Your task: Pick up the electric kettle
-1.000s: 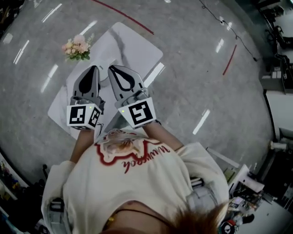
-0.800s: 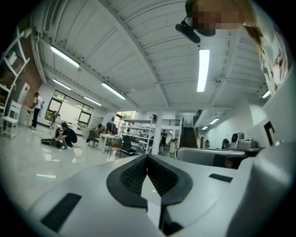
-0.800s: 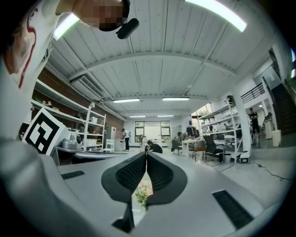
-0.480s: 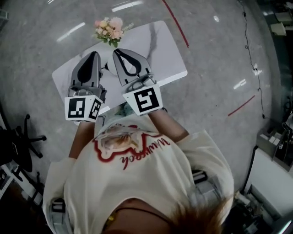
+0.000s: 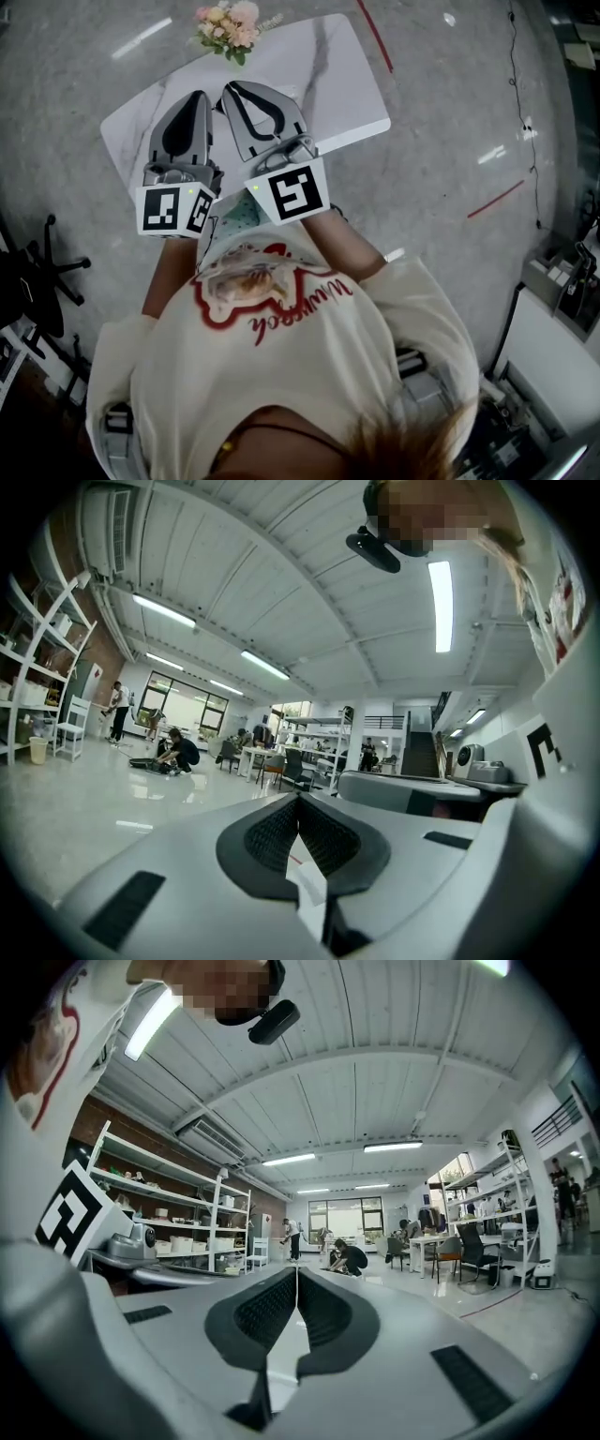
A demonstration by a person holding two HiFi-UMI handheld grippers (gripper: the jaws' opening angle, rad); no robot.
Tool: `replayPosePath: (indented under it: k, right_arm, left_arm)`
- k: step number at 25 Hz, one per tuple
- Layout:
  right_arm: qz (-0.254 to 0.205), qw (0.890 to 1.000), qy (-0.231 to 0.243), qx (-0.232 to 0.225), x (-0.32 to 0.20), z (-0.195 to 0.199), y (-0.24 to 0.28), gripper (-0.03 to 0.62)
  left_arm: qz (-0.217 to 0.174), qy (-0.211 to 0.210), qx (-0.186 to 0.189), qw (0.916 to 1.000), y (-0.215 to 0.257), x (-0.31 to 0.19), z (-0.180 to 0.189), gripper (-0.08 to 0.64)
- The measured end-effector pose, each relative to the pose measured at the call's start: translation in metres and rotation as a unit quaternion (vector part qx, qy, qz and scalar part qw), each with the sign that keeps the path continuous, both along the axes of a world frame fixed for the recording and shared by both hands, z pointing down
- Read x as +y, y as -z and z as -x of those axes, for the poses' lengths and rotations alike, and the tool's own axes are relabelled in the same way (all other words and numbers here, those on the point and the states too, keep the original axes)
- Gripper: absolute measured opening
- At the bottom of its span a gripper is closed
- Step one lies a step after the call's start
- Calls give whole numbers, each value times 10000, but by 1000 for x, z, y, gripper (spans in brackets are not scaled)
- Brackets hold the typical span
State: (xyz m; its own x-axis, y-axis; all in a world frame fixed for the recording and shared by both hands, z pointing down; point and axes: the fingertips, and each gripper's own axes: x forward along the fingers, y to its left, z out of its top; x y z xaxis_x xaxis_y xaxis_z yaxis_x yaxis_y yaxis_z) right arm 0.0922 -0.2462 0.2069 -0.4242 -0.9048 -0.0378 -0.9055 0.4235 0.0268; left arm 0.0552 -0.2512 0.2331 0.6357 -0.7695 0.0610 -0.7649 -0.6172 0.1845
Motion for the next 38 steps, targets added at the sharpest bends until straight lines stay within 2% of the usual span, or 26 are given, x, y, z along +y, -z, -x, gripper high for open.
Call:
replayPosePath:
  k: [6, 10, 15, 20, 25, 29, 30, 34, 38]
  right_arm:
    - [174, 9992, -348, 4, 24, -10, -32, 15]
    - [223, 9982, -556, -23, 37, -17, -55, 15]
    - [343, 9962, -804, -1, 48, -33, -90, 15]
    - [457, 9957, -802, -24, 60, -45, -112, 15]
    - [580, 9968, -545, 99, 61, -57, -139, 15]
    - [795, 9944, -52, 699, 71, -65, -165, 15]
    - [764, 9948, 25, 671, 74, -68, -167, 15]
    - [561, 9984, 3, 32, 79, -84, -167, 15]
    - [574, 9983, 18, 5, 80, -95, -188, 15]
  left_arm:
    - [98, -285, -42, 9995, -33, 25, -10, -2]
    - [340, -465, 9, 9983, -65, 43, -17, -2]
    - [594, -444, 104, 9972, -98, 55, -28, -2]
    - [511, -480, 99, 9975, -109, 68, -41, -2]
    - [551, -132, 19, 9984, -134, 77, -56, -2]
    - [551, 334, -13, 9979, -150, 84, -63, -2]
    - [546, 463, -12, 9974, -152, 88, -66, -2]
    - [523, 864, -8, 9949, -163, 104, -80, -2]
    - [601, 1084, -56, 9923, -185, 111, -85, -2]
